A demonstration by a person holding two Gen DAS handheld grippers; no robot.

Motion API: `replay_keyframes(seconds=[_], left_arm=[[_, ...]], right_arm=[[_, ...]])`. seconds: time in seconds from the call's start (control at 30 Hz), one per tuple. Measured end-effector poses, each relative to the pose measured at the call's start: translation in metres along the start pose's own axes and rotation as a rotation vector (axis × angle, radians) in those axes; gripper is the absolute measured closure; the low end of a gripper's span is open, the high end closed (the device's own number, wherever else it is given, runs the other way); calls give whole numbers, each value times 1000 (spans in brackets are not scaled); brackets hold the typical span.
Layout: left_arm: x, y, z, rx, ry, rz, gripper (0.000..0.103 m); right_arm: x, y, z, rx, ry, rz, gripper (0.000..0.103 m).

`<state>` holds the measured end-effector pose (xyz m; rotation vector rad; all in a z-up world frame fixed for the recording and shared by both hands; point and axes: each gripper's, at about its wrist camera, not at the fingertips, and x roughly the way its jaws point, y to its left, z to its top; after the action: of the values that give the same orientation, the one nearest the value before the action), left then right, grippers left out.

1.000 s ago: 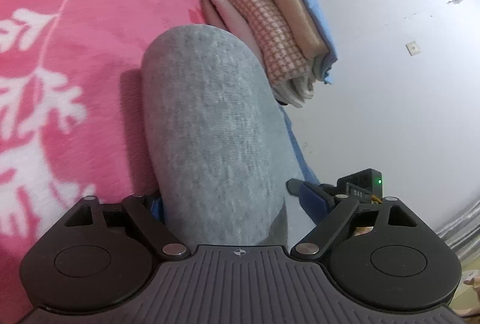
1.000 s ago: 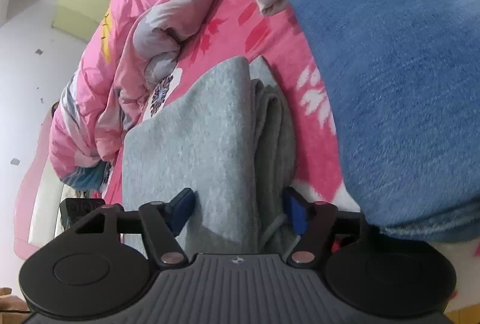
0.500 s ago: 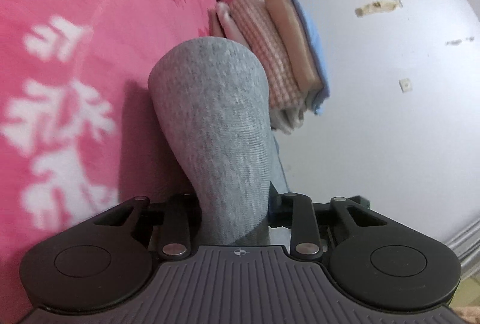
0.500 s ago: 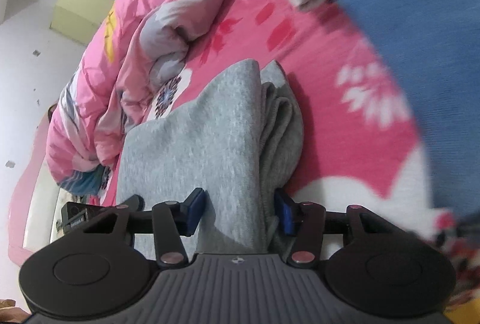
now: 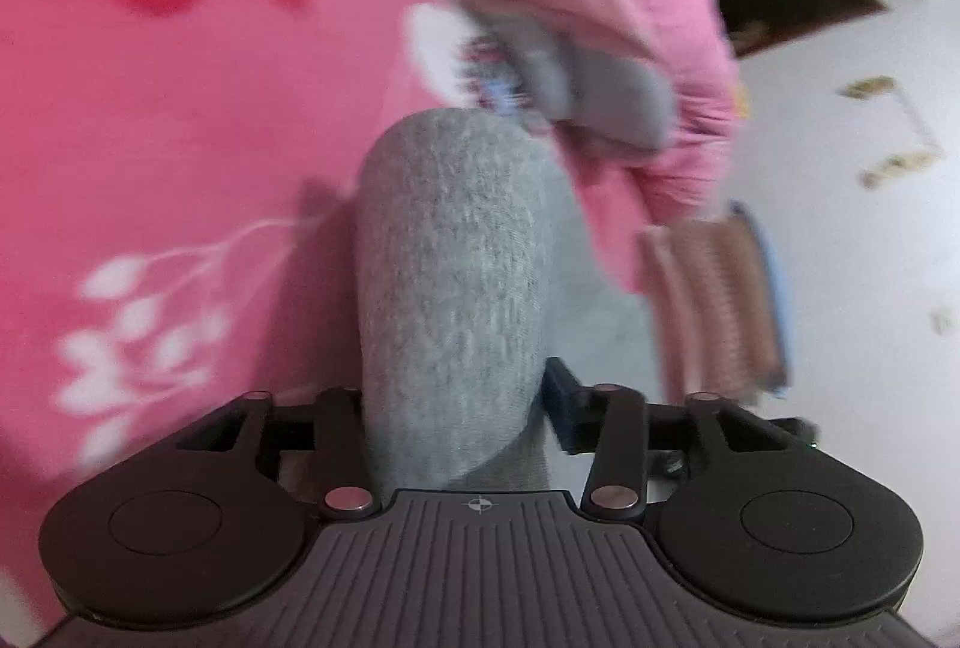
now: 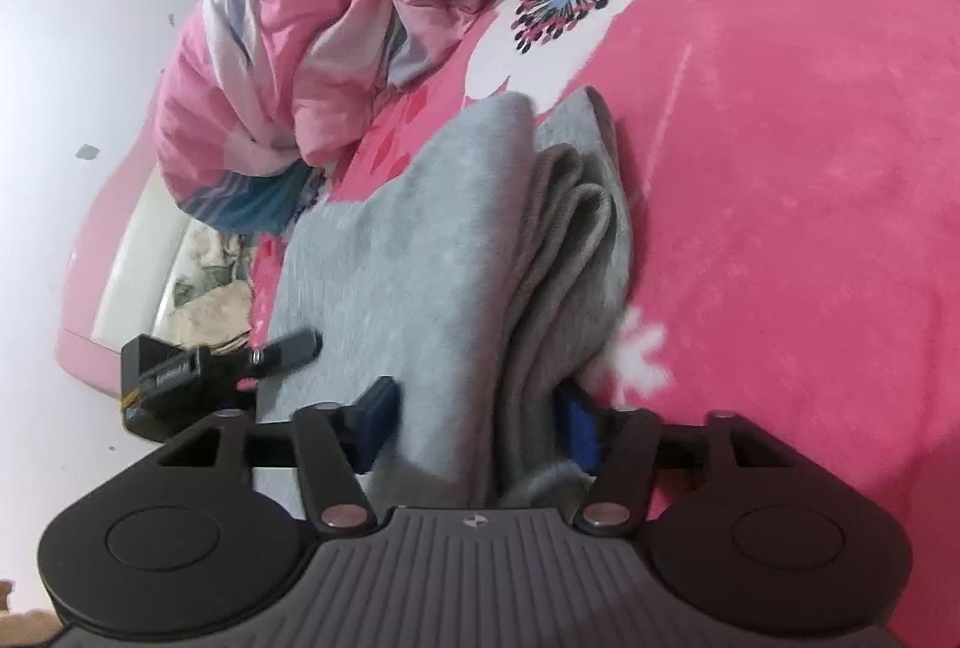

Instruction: Fold clothes

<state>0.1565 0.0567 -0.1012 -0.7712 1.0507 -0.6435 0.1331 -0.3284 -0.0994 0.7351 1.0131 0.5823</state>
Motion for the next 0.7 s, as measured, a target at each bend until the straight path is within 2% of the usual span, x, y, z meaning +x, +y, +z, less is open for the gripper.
replay_keyframes(seconds=[0.1, 0.2, 0.33, 0.43, 0.53, 0.57, 0.63, 0.7], left_arm=[[-2, -7, -6, 20, -9, 31, 51], [-13, -15, -13, 55, -43, 72, 50], [-41, -24, -25, 157, -107, 158, 47], [-60, -28, -41, 200, -146, 183, 46], [-75, -27, -62, 216, -172, 170, 46], [-78, -27, -70, 224, -181, 170, 46], [-79, -27, -84, 237, -189, 195, 46], [-80, -26, -96, 243, -205, 231, 47]], right_arm=[[-26, 0, -10, 13, -55, -42, 39], [-69, -4, -27, 23, -155, -68, 39], [-113, 1, -61, 23, -250, -1, 39], [-116, 7, -87, 35, -250, 44, 39], [-101, 8, -98, 41, -229, 31, 41], [-93, 9, -100, 43, -217, 26, 44], [-77, 9, -102, 38, -191, 12, 58], [-70, 11, -105, 18, -190, 8, 81]])
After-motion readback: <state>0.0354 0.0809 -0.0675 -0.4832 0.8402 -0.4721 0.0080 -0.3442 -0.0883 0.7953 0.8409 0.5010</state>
